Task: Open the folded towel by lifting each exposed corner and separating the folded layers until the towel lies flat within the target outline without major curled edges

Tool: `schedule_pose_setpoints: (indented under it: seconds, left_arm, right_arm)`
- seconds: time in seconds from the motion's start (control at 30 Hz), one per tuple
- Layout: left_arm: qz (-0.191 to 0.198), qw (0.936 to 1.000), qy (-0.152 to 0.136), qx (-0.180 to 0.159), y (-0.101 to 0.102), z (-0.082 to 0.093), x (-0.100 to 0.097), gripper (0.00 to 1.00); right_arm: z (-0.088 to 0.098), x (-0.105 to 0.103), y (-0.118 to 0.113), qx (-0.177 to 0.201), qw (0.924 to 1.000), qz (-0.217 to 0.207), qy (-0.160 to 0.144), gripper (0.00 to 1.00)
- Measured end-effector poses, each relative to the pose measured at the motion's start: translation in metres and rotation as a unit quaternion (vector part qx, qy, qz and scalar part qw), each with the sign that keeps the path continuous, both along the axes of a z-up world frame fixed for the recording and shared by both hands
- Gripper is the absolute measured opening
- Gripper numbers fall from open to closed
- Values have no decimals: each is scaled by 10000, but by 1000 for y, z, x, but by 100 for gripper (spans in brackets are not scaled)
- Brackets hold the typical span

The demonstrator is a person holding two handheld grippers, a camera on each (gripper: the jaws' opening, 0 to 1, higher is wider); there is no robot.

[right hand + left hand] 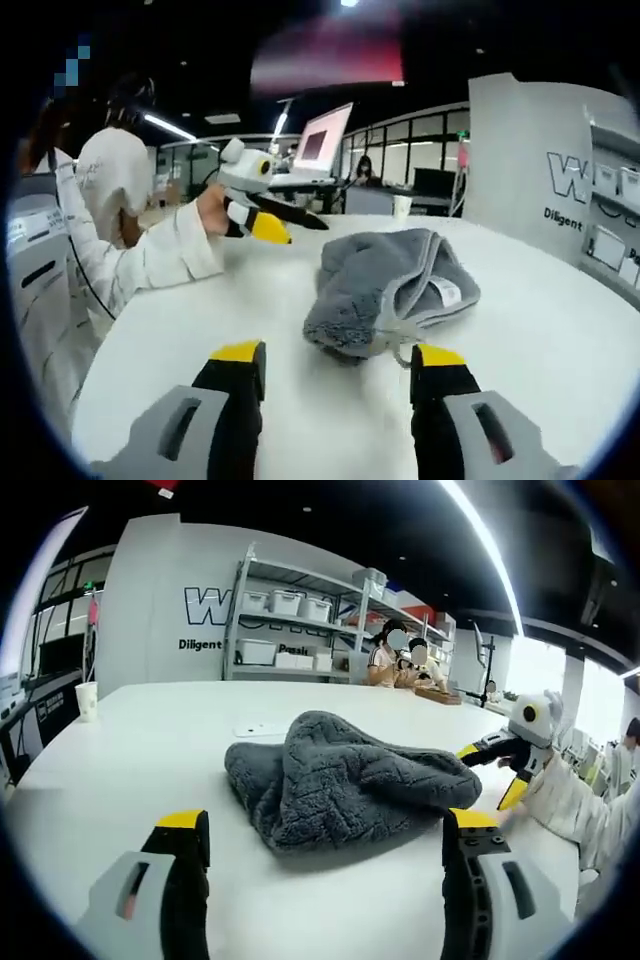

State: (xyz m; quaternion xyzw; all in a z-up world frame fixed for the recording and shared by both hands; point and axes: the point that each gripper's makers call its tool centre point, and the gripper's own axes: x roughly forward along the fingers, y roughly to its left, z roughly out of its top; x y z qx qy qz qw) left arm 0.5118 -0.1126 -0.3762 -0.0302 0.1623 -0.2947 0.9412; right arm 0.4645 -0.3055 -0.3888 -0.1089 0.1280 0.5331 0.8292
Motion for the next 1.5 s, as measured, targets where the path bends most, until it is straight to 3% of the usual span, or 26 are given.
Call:
schedule_pose_setpoints:
  seconds: [0.2,0.33,0.67,1.03,1.07,1.13,1.2,1.5]
  left_arm:
    - [-3,10000,5,9,0,0,0,96]
    - [-9,10000,4,21,-1,-1,0,96]
    - [-11,10000,19,50,-2,-2,0,96]
    - [-73,9998,-72,141,-5,1,-2,96]
    - [-121,9998,-87,110,-7,2,-4,96]
    - [-280,9989,-91,-358,-15,11,-7,96]
    - [-342,9981,-124,-503,-15,15,-8,96]
    - [198,9998,-94,2,8,4,4,96]
  right_arm:
    - [-1,14,-15,22,9988,-489,9,90]
    - [-2,20,-23,12,9975,-713,5,99]
    - [-7,27,-33,-26,9956,-928,108,99]
    - [-8,24,-29,-61,9964,-838,91,99]
    - [-8,24,-29,-63,9965,-835,76,99]
    - [-8,24,-29,-58,9966,-824,65,99]
    - [-8,24,-29,-28,9965,-834,82,99]
    - [-7,25,-28,-23,9964,-849,55,99]
